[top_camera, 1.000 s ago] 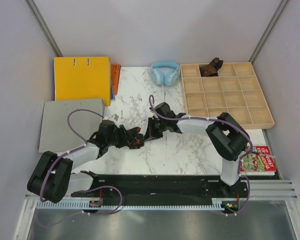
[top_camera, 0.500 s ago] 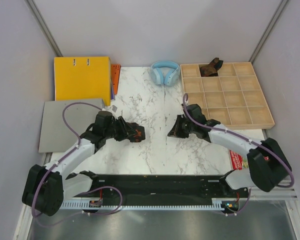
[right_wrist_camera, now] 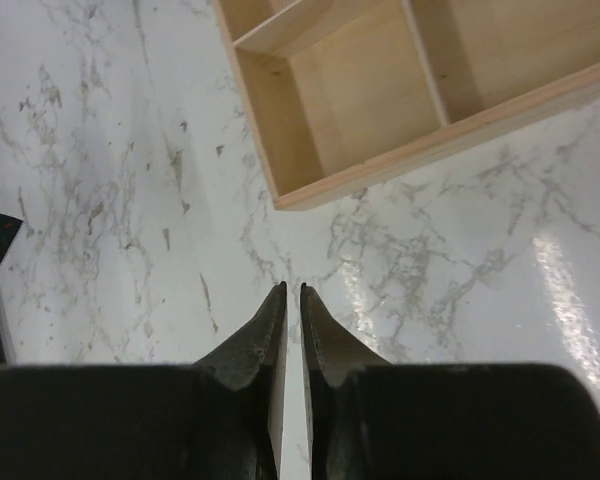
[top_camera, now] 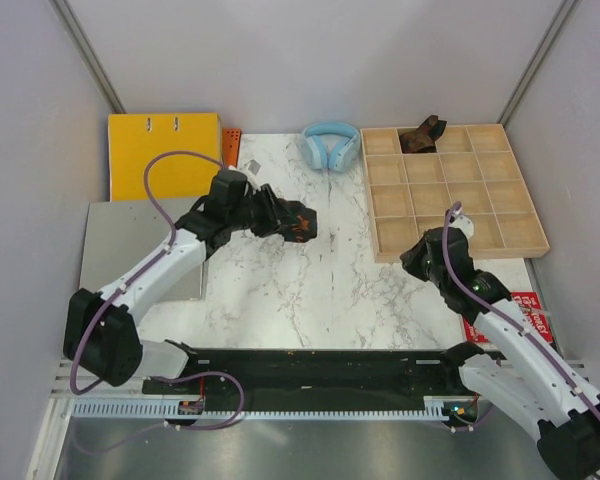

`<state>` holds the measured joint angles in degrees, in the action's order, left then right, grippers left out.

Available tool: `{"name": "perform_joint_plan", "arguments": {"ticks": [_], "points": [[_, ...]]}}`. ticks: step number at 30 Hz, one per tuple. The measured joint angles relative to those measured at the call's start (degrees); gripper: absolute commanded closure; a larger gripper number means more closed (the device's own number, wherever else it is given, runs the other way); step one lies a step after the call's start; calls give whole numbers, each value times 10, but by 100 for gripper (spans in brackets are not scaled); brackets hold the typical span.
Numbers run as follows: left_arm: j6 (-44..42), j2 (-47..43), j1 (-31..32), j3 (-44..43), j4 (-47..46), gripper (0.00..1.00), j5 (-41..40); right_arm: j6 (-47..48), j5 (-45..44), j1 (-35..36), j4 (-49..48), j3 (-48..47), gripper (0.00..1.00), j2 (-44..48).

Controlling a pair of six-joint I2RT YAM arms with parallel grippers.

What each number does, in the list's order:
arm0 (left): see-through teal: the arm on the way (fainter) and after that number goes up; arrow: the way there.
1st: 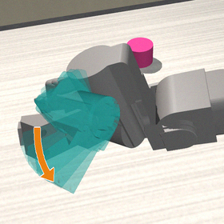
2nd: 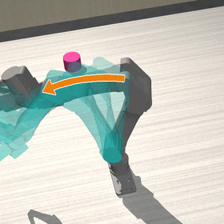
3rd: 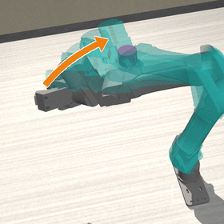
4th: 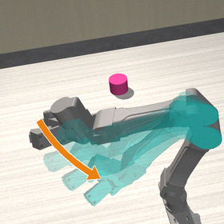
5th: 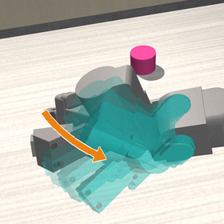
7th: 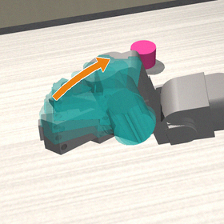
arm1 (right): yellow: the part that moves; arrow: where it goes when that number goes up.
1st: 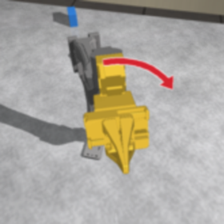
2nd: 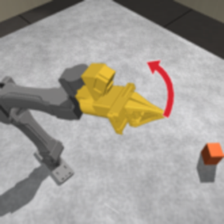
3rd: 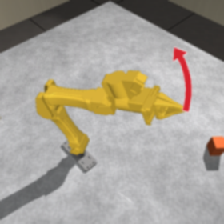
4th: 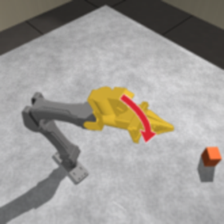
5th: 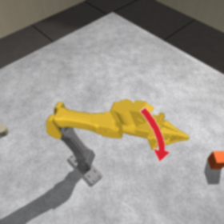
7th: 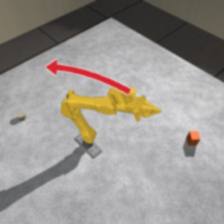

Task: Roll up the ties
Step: Place the tie in the storage box.

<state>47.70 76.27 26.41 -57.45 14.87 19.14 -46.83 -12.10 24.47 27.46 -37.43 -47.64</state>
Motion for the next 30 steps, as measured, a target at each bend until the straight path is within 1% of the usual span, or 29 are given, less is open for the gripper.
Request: {"name": "perform_joint_plan", "arguments": {"ticks": [6, 10, 16, 21, 23, 25, 27, 30], "points": [[-14, 116, 28, -136, 8, 76, 0, -4, -74, -7, 54, 4, 84, 40], [-27, 207, 48, -240, 16, 76, 0, -3, -69, -8, 71, 8, 86, 57], [-42, 371, 72, -438, 26, 76, 7, -5, -48, -8, 108, 14, 84, 97], [-45, 496, 76, -599, 28, 76, 17, -11, -51, -8, 146, 14, 83, 149], [-46, 550, 76, -671, 26, 75, 20, -12, -56, -8, 161, 13, 83, 163], [-48, 592, 76, -725, 21, 75, 19, -12, -57, -8, 174, 11, 84, 171], [-48, 625, 76, -761, 6, 75, 19, -12, -57, -8, 183, 8, 85, 172], [-48, 656, 74, -771, -47, 74, 15, -14, -54, -8, 193, 6, 86, 173]]}}
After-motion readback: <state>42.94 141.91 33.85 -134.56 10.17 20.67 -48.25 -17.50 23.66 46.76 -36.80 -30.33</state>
